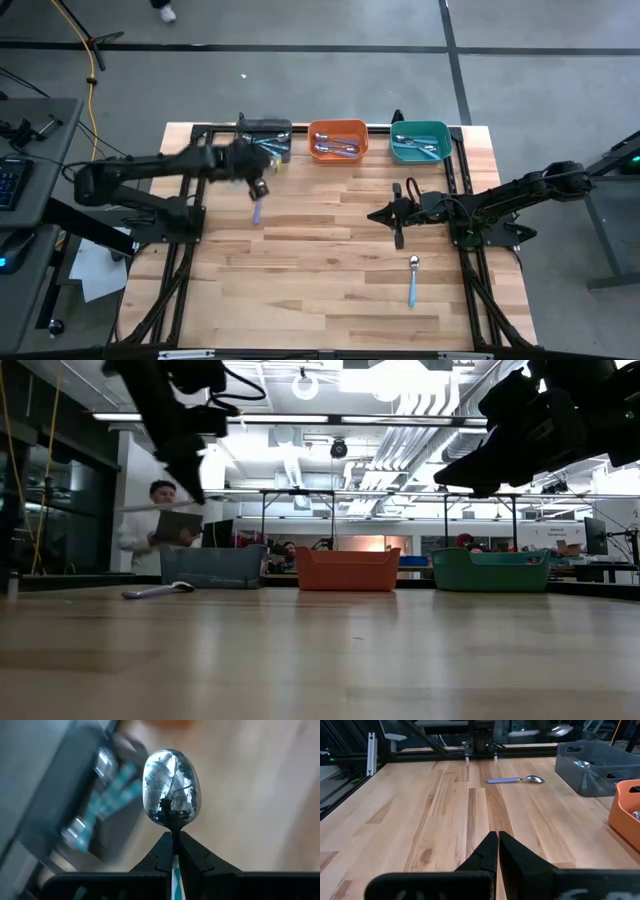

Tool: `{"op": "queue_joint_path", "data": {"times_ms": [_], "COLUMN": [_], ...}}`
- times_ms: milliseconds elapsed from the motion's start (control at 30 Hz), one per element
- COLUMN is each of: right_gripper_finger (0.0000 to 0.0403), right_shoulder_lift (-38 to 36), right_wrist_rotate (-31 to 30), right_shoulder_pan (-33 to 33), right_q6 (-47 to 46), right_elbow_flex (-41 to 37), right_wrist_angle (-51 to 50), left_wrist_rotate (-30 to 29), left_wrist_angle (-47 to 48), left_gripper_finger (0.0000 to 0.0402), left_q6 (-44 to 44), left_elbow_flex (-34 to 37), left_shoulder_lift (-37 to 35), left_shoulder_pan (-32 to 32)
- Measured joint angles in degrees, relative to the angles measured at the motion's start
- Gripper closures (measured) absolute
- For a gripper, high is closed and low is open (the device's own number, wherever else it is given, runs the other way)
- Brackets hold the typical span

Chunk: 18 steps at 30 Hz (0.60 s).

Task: Sort silverware by color (type)
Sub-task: Put the blue patterned spoon into the black bin

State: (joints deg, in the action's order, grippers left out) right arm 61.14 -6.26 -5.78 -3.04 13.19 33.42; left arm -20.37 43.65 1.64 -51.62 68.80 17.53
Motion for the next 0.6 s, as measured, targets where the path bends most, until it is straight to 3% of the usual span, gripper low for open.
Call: {"op": "queue_joint_path", "data": {"times_ms": [267,433,600], "right_gripper_finger": [0.0403,0.0403,0.0403], "right_shoulder_lift": [0.0,0.0,0.0], "right_wrist_rotate": [0.0,0.0,0.0], "right_shoulder_pan": [0.0,0.0,0.0], "right_q6": [0.0,0.0,0.0], "right_elbow_flex": [0.0,0.0,0.0], "right_wrist_angle": [-0.7,-1.0,-1.1], "left_wrist_rotate": [14.8,14.9,16.4], "left_wrist_angle": [-9.9,-11.1,-17.4], "left_gripper_finger": [0.0398,0.0398,0.0398], "left_q6": [-23.1,-32.2,-35.0], "left_elbow_flex": [-4.5,-5.8,-7.2], "left_shoulder_lift": [5.4,11.8,17.2], "left_shoulder_pan": [18.0,24.1,27.9]}}
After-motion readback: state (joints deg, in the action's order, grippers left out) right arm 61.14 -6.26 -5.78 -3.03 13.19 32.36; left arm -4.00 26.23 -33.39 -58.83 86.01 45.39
